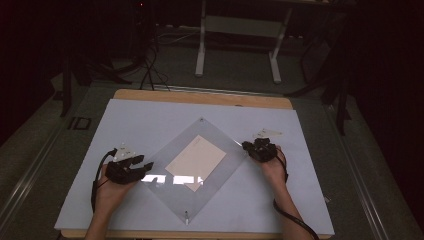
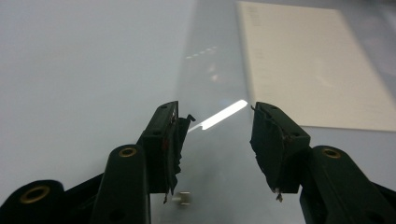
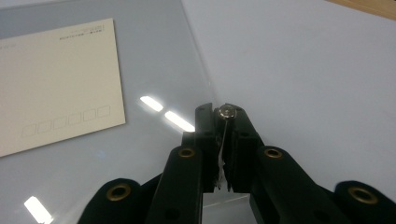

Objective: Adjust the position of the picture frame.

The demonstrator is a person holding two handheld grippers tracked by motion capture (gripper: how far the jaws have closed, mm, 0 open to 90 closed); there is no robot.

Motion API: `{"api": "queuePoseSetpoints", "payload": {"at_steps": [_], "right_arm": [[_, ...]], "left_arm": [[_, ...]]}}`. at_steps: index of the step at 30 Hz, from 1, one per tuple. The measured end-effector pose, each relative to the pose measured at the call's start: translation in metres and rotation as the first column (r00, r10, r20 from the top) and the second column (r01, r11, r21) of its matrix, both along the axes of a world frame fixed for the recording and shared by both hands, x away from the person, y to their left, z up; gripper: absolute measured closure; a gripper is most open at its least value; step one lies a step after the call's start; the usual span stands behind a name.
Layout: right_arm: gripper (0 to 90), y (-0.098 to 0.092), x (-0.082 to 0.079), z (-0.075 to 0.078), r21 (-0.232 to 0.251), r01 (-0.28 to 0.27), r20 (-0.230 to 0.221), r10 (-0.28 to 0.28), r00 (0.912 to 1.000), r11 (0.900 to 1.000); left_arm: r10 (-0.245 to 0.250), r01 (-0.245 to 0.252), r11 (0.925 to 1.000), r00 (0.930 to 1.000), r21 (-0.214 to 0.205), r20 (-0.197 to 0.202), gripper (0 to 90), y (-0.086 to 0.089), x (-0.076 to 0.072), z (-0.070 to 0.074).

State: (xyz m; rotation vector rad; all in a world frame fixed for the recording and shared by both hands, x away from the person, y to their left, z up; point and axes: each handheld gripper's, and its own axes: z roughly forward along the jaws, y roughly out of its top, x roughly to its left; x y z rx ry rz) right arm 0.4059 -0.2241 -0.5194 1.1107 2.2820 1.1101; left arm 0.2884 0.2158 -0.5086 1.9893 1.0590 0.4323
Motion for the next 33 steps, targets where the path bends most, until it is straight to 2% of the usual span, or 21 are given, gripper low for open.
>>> {"api": "queuePoseSetpoints", "payload": {"at_steps": [2, 4, 8, 10, 12, 14, 15, 16, 17, 18, 19, 22, 23, 24, 25, 26, 27, 31, 33], "right_arm": [[85.2, 0.002, 0.002, 0.003, -0.008, -0.001, 0.004, 0.001, 1.0000, 1.0000], [85.3, 0.004, 0.006, 0.006, -0.011, 0.001, 0.001, -0.001, 1.0000, 0.9999], [85.3, 0.008, 0.015, 0.011, -0.014, 0.007, -0.002, -0.007, 1.0000, 0.9999], [85.3, 0.010, 0.021, 0.012, -0.015, 0.011, -0.003, -0.011, 0.9999, 0.9998], [85.4, 0.014, 0.027, 0.014, -0.023, 0.016, -0.006, -0.016, 0.9998, 0.9996], [85.3, 0.017, 0.033, 0.016, -0.028, 0.019, -0.009, -0.019, 0.9998, 0.9994], [85.3, 0.018, 0.035, 0.018, -0.031, 0.019, -0.009, -0.019, 0.9998, 0.9994], [85.3, 0.020, 0.038, 0.019, -0.036, 0.020, -0.006, -0.020, 0.9998, 0.9991], [85.3, 0.022, 0.041, 0.020, -0.039, 0.021, -0.009, -0.021, 0.9997, 0.9990], [85.3, 0.024, 0.043, 0.022, -0.042, 0.022, -0.009, -0.023, 0.9997, 0.9989], [85.3, 0.025, 0.045, 0.023, -0.045, 0.025, -0.010, -0.026, 0.9996, 0.9986], [85.3, 0.029, 0.049, 0.025, -0.046, 0.035, -0.010, -0.036, 0.9993, 0.9983], [85.2, 0.029, 0.050, 0.025, -0.046, 0.038, -0.012, -0.038, 0.9992, 0.9982], [85.2, 0.030, 0.051, 0.025, -0.047, 0.039, -0.014, -0.040, 0.9991, 0.9982], [85.2, 0.030, 0.052, 0.024, -0.046, 0.041, -0.013, -0.042, 0.9990, 0.9981], [85.2, 0.030, 0.053, 0.024, -0.045, 0.043, -0.017, -0.044, 0.9989, 0.9981], [85.2, 0.030, 0.053, 0.023, -0.044, 0.044, -0.020, -0.045, 0.9988, 0.9980], [85.2, 0.031, 0.056, 0.020, -0.038, 0.055, -0.028, -0.056, 0.9980, 0.9977], [85.2, 0.031, 0.056, 0.019, -0.035, 0.061, -0.032, -0.062, 0.9976, 0.9975]], "left_arm": [[-0.051, 0.051, 0.9987, 0.9987, 0.000, -0.002, 51.8, -0.006, -0.005, 0.001], [-0.114, 0.114, 0.9934, 0.9933, -0.012, -0.016, 51.9, -0.012, -0.009, 0.000], [-0.218, 0.217, 0.9755, 0.9759, -0.034, -0.010, 52.7, -0.021, -0.015, 0.000], [-0.251, 0.250, 0.9671, 0.9679, -0.046, -0.011, 52.7, -0.023, -0.016, -0.001], [-0.293, 0.291, 0.9548, 0.9561, -0.059, -0.013, 52.7, -0.026, -0.017, -0.001], [-0.356, 0.355, 0.9321, 0.9344, -0.073, -0.005, 52.6, -0.033, -0.020, -0.001], [-0.390, 0.389, 0.9186, 0.9209, -0.071, -0.003, 52.3, -0.037, -0.023, -0.001], [-0.429, 0.428, 0.9011, 0.9032, -0.071, -0.005, 52.3, -0.043, -0.026, -0.001], [-0.470, 0.469, 0.8813, 0.8829, -0.061, -0.001, 52.6, -0.049, -0.029, -0.001], [-0.500, 0.500, 0.8650, 0.8659, -0.042, 0.006, 53.6, -0.055, -0.032, 0.000], [-0.522, 0.522, 0.8522, 0.8527, -0.029, 0.014, 53.8, -0.060, -0.034, 0.001], [-0.592, 0.592, 0.8046, 0.8057, -0.043, 0.020, 53.9, -0.075, -0.038, 0.002], [-0.608, 0.608, 0.7928, 0.7936, -0.035, 0.019, 53.9, -0.079, -0.039, 0.001], [-0.617, 0.618, 0.7858, 0.7863, -0.030, 0.020, 54.4, -0.084, -0.040, 0.000], [-0.621, 0.621, 0.7832, 0.7835, -0.022, 0.019, 54.6, -0.089, -0.040, 0.000], [-0.629, 0.629, 0.7773, 0.7776, -0.021, 0.014, 55.1, -0.094, -0.040, 0.000], [-0.630, 0.630, 0.7761, 0.7764, -0.021, 0.022, 55.6, -0.099, -0.040, -0.001], [-0.625, 0.626, 0.7799, 0.7797, -0.008, 0.030, 63.2, -0.114, -0.036, -0.004], [-0.641, 0.642, 0.7665, 0.7668, -0.022, 0.028, 68.2, -0.117, -0.036, -0.007]]}}
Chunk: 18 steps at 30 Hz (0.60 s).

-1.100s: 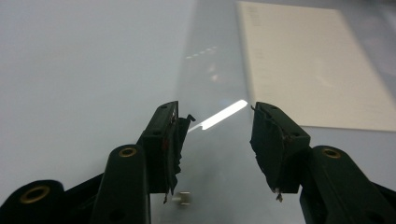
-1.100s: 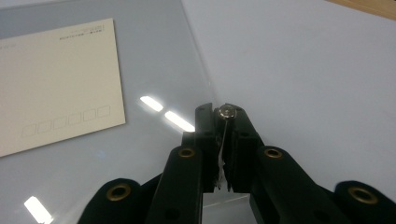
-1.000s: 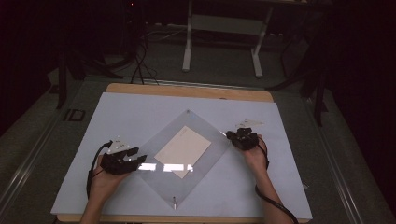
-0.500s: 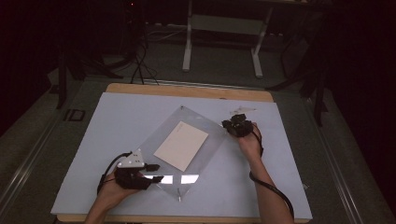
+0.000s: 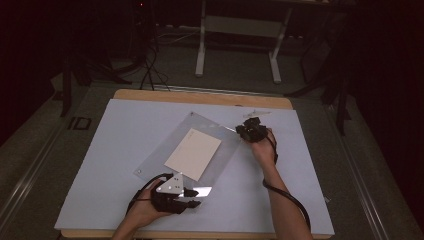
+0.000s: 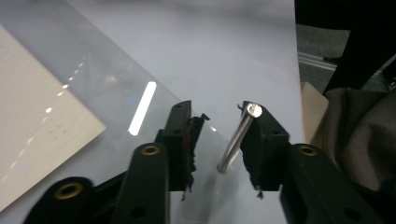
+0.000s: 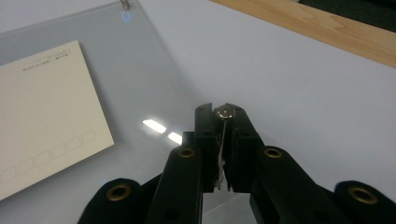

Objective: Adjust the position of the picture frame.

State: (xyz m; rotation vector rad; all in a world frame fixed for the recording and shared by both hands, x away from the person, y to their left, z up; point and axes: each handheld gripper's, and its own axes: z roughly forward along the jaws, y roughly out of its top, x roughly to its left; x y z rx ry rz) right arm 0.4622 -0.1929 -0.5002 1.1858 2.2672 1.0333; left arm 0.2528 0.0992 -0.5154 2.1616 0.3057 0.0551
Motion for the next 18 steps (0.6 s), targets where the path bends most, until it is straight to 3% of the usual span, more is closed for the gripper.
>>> {"api": "queuePoseSetpoints", "payload": {"at_steps": [2, 4, 9, 12, 14, 18], "right_arm": [[85.1, 0.000, 0.001, -0.001, 0.000, 0.003, -0.003, -0.003, 1.0000, 1.0000], [85.1, 0.001, 0.002, -0.002, 0.003, 0.010, -0.009, -0.010, 0.9999, 0.9999], [84.8, 0.002, 0.006, -0.005, 0.025, 0.036, -0.028, -0.035, 0.9990, 0.9990], [84.5, 0.002, 0.009, -0.004, 0.048, 0.043, -0.035, -0.041, 0.9985, 0.9979], [84.3, 0.001, 0.013, -0.001, 0.081, 0.052, -0.044, -0.048, 0.9979, 0.9954], [83.8, 0.009, 0.023, 0.004, 0.095, 0.052, -0.062, -0.047, 0.9970, 0.9941]], "left_arm": [[-0.017, 0.017, 0.9999, 0.9998, 0.000, 0.003, 78.9, -0.002, -0.003, -0.001], [0.004, -0.004, 0.9997, 0.9997, 0.022, 0.026, 82.5, -0.004, -0.007, -0.002], [0.041, -0.051, 0.9951, 0.9919, 0.085, 0.121, 84.6, -0.012, -0.015, 0.002], [0.070, -0.086, 0.9920, 0.9839, 0.092, 0.164, 83.9, -0.014, -0.019, 0.010], [0.079, -0.094, 0.9922, 0.9818, 0.082, 0.173, 83.4, -0.016, -0.018, 0.017], [0.076, -0.095, 0.9909, 0.9794, 0.095, 0.187, 82.9, -0.024, -0.017, 0.024]]}}
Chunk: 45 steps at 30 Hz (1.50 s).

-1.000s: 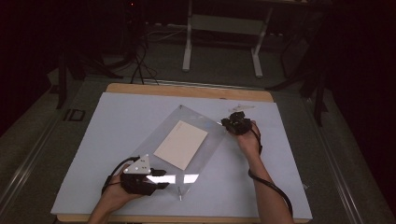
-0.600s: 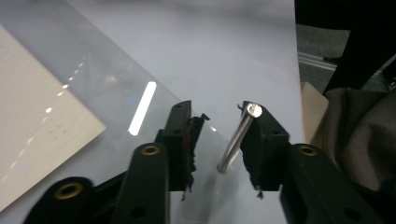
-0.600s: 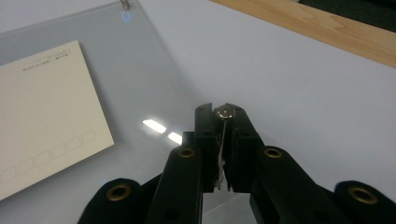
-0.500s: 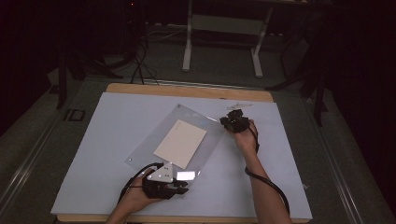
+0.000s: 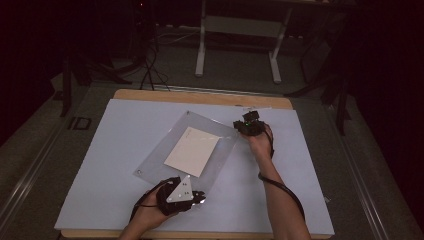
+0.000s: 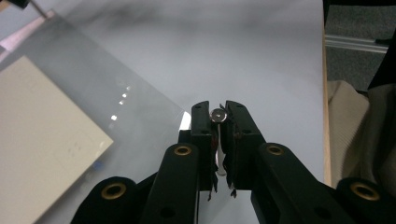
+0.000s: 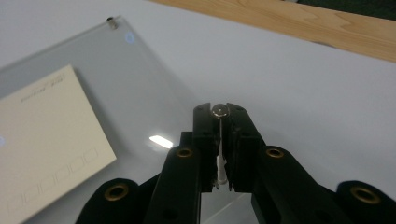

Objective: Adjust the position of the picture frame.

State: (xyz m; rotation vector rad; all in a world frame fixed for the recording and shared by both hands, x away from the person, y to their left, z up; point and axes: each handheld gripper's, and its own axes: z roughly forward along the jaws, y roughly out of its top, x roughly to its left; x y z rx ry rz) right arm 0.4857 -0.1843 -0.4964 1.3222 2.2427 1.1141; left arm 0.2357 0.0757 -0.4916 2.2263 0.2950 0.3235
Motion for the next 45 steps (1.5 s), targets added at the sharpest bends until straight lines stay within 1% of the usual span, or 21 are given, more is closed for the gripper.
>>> {"api": "queuePoseSetpoints", "payload": {"at_steps": [7, 10, 14, 16, 18, 20, 22, 23, 24, 25, 26, 27, 28, 29, 30, 31, 33, 36, 37, 40, 45], "right_arm": [[82.7, 0.042, 0.019, 0.000, 0.068, -0.029, -0.043, 0.032, 0.9986, 0.9973], [82.8, 0.066, 0.021, 0.002, 0.058, -0.074, -0.064, 0.078, 0.9949, 0.9955], [82.4, 0.100, 0.020, 0.010, 0.036, -0.129, -0.052, 0.131, 0.9900, 0.9910], [82.4, 0.115, 0.020, 0.014, 0.009, -0.150, -0.045, 0.150, 0.9877, 0.9887], [82.7, 0.130, 0.022, 0.017, -0.061, -0.179, -0.035, 0.177, 0.9835, 0.9819], [83.8, 0.143, 0.023, 0.015, -0.144, -0.177, -0.034, 0.174, 0.9842, 0.9737], [83.9, 0.149, 0.027, 0.010, -0.133, -0.172, -0.055, 0.166, 0.9846, 0.9761], [84.6, 0.152, 0.028, 0.006, -0.157, -0.164, -0.071, 0.155, 0.9854, 0.9739], [84.5, 0.154, 0.029, 0.000, -0.195, -0.156, -0.083, 0.143, 0.9863, 0.9683], [81.8, 0.154, 0.029, -0.005, -0.198, -0.148, -0.095, 0.131, 0.9868, 0.9690], [76.0, 0.152, 0.028, -0.008, -0.181, -0.146, -0.104, 0.128, 0.9862, 0.9726], [69.1, 0.150, 0.027, -0.010, -0.184, -0.159, -0.105, 0.142, 0.9843, 0.9699], [63.5, 0.148, 0.025, -0.012, -0.215, -0.180, -0.101, 0.162, 0.9816, 0.9599], [62.8, 0.145, 0.023, -0.013, -0.245, -0.196, -0.088, 0.179, 0.9799, 0.9496], [62.1, 0.141, 0.020, -0.012, -0.250, -0.205, -0.077, 0.192, 0.9783, 0.9462], [61.4, 0.136, 0.018, -0.010, -0.230, -0.211, -0.070, 0.200, 0.9772, 0.9499], [61.0, 0.124, 0.013, -0.005, -0.195, -0.208, -0.049, 0.202, 0.9782, 0.9586], [61.1, 0.106, 0.007, 0.001, -0.153, -0.209, -0.031, 0.206, 0.9780, 0.9659], [63.0, 0.099, 0.005, 0.002, -0.121, -0.212, -0.043, 0.208, 0.9772, 0.9698], [63.5, 0.083, -0.004, 0.006, -0.033, -0.214, -0.035, 0.213, 0.9765, 0.9763], [62.1, 0.066, -0.027, 0.010, -0.049, -0.238, 0.006, 0.239, 0.9710, 0.9700]], "left_arm": [[-0.031, 0.027, 0.9970, 0.9983, 0.072, 0.050, 82.8, -0.022, -0.008, 0.005], [-0.037, 0.030, 0.9953, 0.9971, 0.092, 0.067, 81.8, -0.031, -0.015, 0.008], [-0.049, 0.042, 0.9933, 0.9965, 0.108, 0.067, 81.9, -0.040, -0.013, 0.005], [-0.057, 0.052, 0.9944, 0.9970, 0.092, 0.052, 82.6, -0.043, -0.008, 0.003], [-0.061, 0.059, 0.9956, 0.9976, 0.073, 0.033, 83.0, -0.048, 0.000, 0.000], [-0.056, 0.054, 0.9963, 0.9982, 0.066, 0.021, 83.2, -0.053, 0.007, -0.004], [-0.052, 0.051, 0.9966, 0.9986, 0.065, 0.005, 83.2, -0.057, 0.012, -0.012], [-0.055, 0.056, 0.9960, 0.9984, 0.070, -0.016, 83.4, -0.059, 0.015, -0.017], [-0.053, 0.054, 0.9970, 0.9985, 0.055, -0.012, 83.4, -0.060, 0.016, -0.023], [-0.046, 0.047, 0.9987, 0.9986, 0.023, -0.024, 83.3, -0.058, 0.016, -0.025], [-0.050, 0.050, 0.9986, 0.9984, 0.015, -0.027, 83.2, -0.055, 0.016, -0.026], [-0.044, 0.045, 0.9989, 0.9988, 0.012, -0.020, 81.9, -0.054, 0.016, -0.027], [-0.037, 0.037, 0.9992, 0.9992, 0.017, -0.018, 77.0, -0.053, 0.017, -0.028], [-0.055, 0.056, 0.9984, 0.9974, 0.013, -0.046, 73.2, -0.051, 0.018, -0.028], [-0.060, 0.060, 0.9982, 0.9966, -0.006, -0.057, 70.9, -0.047, 0.019, -0.028], [-0.063, 0.062, 0.9977, 0.9956, -0.028, -0.069, 67.5, -0.044, 0.018, -0.029], [-0.053, 0.050, 0.9982, 0.9962, -0.034, -0.069, 61.7, -0.036, 0.018, -0.027], [-0.050, 0.045, 0.9968, 0.9952, -0.066, -0.084, 58.6, -0.027, 0.018, -0.024], [-0.043, 0.033, 0.9944, 0.9937, -0.101, -0.104, 58.0, -0.017, 0.019, -0.022], [-0.032, 0.014, 0.9911, 0.9901, -0.132, -0.137, 56.3, -0.005, 0.023, -0.020], [0.045, -0.066, 0.9870, 0.9885, -0.146, -0.144, 56.2, 0.009, 0.032, -0.021]]}}
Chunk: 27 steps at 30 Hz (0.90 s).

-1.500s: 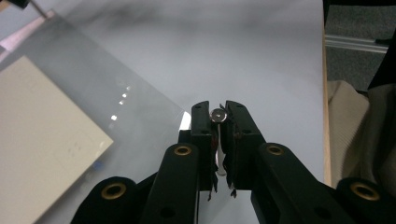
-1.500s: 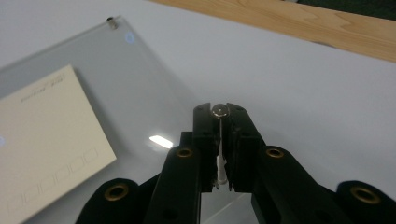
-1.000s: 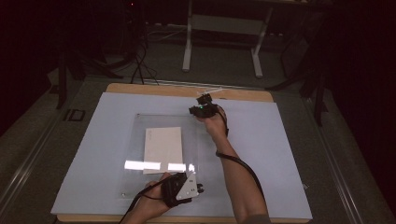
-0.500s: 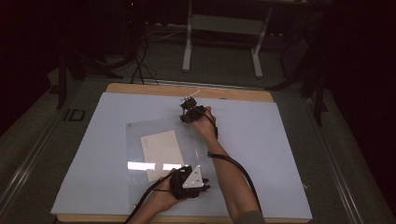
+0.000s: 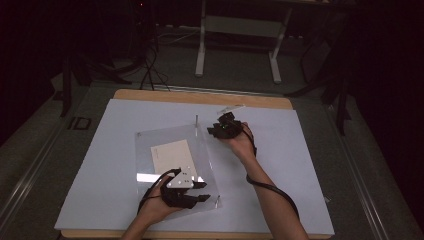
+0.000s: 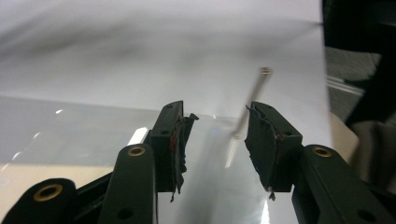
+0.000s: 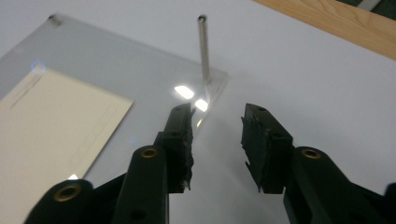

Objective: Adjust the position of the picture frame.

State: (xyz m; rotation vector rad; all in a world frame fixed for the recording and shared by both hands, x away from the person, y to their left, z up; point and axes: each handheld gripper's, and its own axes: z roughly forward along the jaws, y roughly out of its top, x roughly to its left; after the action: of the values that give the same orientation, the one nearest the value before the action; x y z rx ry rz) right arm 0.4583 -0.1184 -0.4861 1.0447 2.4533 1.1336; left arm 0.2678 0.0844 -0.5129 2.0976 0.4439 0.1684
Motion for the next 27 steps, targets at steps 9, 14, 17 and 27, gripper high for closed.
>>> {"api": "queuePoseSetpoints", "payload": {"at_steps": [9, 14, 17, 27], "right_arm": [[63.5, -0.029, -0.044, -0.009, 0.119, -0.054, -0.006, 0.055, 0.9984, 0.9914], [63.4, -0.039, -0.063, -0.009, 0.113, -0.079, 0.022, 0.077, 0.9968, 0.9904], [61.3, -0.045, -0.074, -0.009, 0.112, -0.075, 0.039, 0.071, 0.9968, 0.9909], [60.9, -0.052, -0.108, -0.011, 0.057, -0.127, 0.062, 0.124, 0.9904, 0.9902]], "left_arm": [[0.189, -0.189, 0.9811, 0.9819, 0.041, 0.002, 55.4, 0.013, 0.016, -0.006], [0.235, -0.235, 0.9700, 0.9719, 0.061, 0.016, 55.3, 0.016, 0.019, -0.009], [0.290, -0.291, 0.9552, 0.9566, 0.053, 0.030, 56.9, 0.020, 0.022, -0.010], [0.344, -0.344, 0.9388, 0.9389, 0.013, 0.006, 60.1, 0.032, 0.027, -0.009]]}}
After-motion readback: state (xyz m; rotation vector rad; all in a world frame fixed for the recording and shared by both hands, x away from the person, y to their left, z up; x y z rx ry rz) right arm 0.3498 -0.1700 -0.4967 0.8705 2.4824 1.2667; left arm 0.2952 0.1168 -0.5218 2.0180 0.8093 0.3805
